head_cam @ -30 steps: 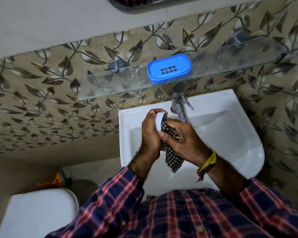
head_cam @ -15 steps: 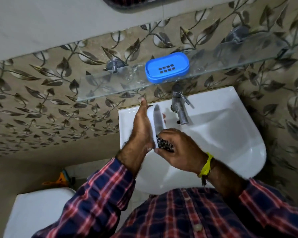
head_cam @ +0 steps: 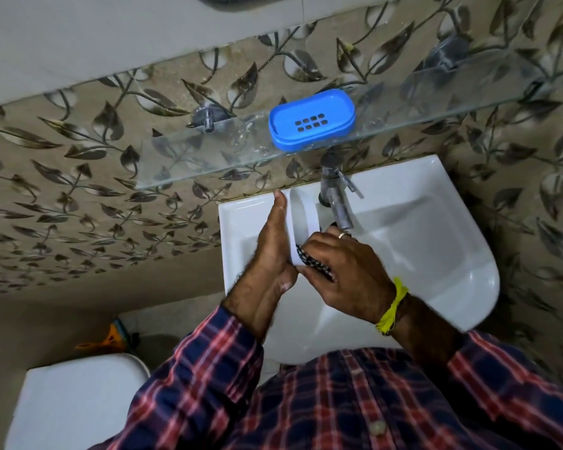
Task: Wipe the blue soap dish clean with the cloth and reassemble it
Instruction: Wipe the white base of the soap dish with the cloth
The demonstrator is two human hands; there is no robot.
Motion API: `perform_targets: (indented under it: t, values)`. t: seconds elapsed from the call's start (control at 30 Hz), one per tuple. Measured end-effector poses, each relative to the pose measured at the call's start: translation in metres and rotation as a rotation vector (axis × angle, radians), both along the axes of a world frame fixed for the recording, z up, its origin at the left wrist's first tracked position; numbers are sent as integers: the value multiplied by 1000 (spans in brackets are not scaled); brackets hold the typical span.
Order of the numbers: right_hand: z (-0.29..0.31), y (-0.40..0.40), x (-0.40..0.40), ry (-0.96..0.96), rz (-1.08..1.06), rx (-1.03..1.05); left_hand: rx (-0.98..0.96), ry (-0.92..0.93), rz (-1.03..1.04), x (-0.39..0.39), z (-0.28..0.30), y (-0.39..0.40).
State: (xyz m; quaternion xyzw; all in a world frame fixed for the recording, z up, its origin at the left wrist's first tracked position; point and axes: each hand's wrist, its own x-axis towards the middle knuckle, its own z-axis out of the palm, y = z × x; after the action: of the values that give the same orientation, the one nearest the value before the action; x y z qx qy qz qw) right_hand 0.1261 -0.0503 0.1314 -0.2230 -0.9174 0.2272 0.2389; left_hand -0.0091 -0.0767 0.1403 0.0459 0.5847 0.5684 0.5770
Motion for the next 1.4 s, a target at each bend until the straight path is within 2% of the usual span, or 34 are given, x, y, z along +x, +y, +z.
perform_targets:
  t: [0.07,0.17,0.2,0.23,0.27,0.37,0.47,0.57,0.67,0.73,0.83,0.87,0.93,1.03,1.13,1.17,1.27,1.4]
  values:
    - [2,3,-2,42,-63,-76,76,18,-58,-3,-4,-2]
    - [12,20,-2,265,-151,-601,345,357,-79,3,-13,-14]
    - [15,24,-2,297,-132,-742,387,533,-99,10,-20,-18]
    - [16,26,-4,297,-95,-800,401,602,-101,17,-24,-18]
    - [18,25,-6,289,-56,-814,403,560,-55,22,-22,-15]
    - [21,21,-11,272,10,-746,383,396,47,22,-15,-2]
    - [17,20,-9,124,59,-507,277,339,74,8,-9,5]
    - [8,16,-5,45,45,-228,209,208,31,4,0,3]
    - [7,14,-2,34,-10,-113,188,144,-79,2,4,4]
    - [8,20,-1,111,-70,-271,236,197,-143,-3,5,3]
    - [16,31,-1,331,-125,-787,437,410,-214,-1,-6,-4]
    - [19,33,-1,368,-109,-879,493,428,-262,3,-17,-6]
    - [22,35,-2,380,-64,-960,471,442,-258,13,-20,-6]
    - [28,36,-5,294,10,-839,423,449,-77,19,-22,1]
    - [31,30,-5,131,117,-565,213,202,153,17,-10,8]
    - [30,27,-4,65,153,-474,135,177,195,12,-6,10]
    - [27,14,0,-104,153,-200,28,244,190,-5,4,13]
    - [33,8,0,-164,69,118,8,141,137,-7,13,12]
